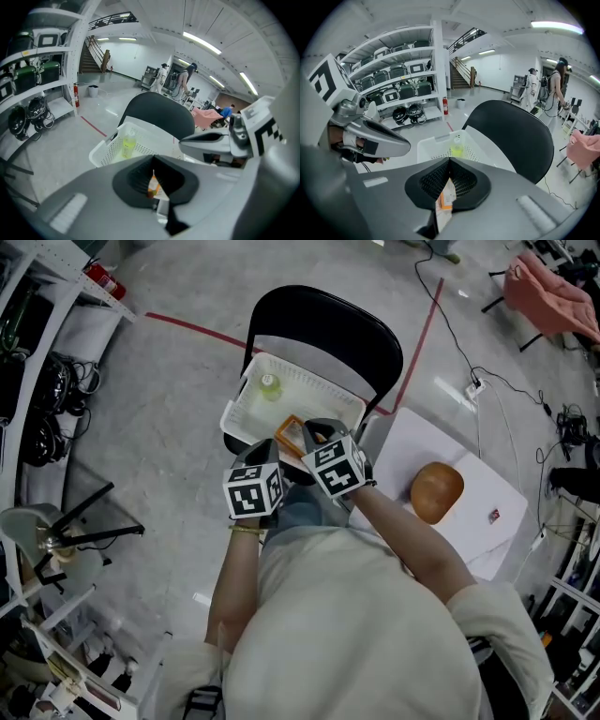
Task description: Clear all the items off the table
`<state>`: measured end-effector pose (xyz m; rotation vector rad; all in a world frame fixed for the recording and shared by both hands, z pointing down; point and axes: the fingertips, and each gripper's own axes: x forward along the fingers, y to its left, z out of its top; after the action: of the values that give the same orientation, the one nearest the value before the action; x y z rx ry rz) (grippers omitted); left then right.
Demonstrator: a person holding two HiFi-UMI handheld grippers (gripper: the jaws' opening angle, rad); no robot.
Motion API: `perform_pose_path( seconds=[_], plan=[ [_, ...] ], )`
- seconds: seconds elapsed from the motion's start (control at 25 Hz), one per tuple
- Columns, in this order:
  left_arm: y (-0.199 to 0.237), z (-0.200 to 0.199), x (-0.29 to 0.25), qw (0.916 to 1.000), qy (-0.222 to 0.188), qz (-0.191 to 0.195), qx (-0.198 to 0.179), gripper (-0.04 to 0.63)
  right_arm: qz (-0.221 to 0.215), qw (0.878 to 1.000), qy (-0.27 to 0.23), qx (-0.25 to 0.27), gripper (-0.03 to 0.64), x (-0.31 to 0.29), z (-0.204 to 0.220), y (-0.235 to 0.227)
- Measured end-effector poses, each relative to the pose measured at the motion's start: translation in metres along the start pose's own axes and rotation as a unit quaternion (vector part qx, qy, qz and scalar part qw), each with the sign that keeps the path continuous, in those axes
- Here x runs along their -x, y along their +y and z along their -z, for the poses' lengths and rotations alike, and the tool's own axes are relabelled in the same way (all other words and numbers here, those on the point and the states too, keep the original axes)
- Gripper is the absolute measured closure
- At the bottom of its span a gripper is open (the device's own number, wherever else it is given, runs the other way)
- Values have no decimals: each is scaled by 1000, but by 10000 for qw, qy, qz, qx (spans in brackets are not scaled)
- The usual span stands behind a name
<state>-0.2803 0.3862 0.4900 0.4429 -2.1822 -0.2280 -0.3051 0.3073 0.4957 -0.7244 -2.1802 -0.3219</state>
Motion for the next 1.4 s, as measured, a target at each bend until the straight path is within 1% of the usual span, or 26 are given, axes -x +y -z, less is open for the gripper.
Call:
perform_pose_path(
  seconds=[0.28,0.4,0.52,0.68,0.76,0.88,1.08,1.16,1.4],
  plan=[
    [-14,6,10,9998,1,173,-136,586,-39,9999,-135,69,618,24,7,13],
    [-19,4,12,9992,-14,204,-350,586,-16,9999,-164,37,618,32,12,16],
    [-20,2,13,9984,-38,160,-539,586,44,9998,-193,-37,618,37,15,15],
    [-27,-1,11,9981,9,333,-520,586,190,9993,-230,-227,618,41,17,7],
    [-30,-3,8,9971,63,399,-650,586,273,9987,-243,-355,618,42,18,2],
    [-41,-6,2,9939,179,588,-913,586,429,9970,-225,-596,618,45,23,-7],
    [-65,-10,-8,9888,292,835,-1201,586,607,9931,-215,-977,618,53,36,-26],
    [-75,-11,-12,9847,373,985,-1385,586,714,9903,-223,-1171,618,57,42,-32],
    [-106,-12,-31,9689,677,1452,-1888,586,1122,9777,-155,-1768,618,70,62,-55]
  ],
)
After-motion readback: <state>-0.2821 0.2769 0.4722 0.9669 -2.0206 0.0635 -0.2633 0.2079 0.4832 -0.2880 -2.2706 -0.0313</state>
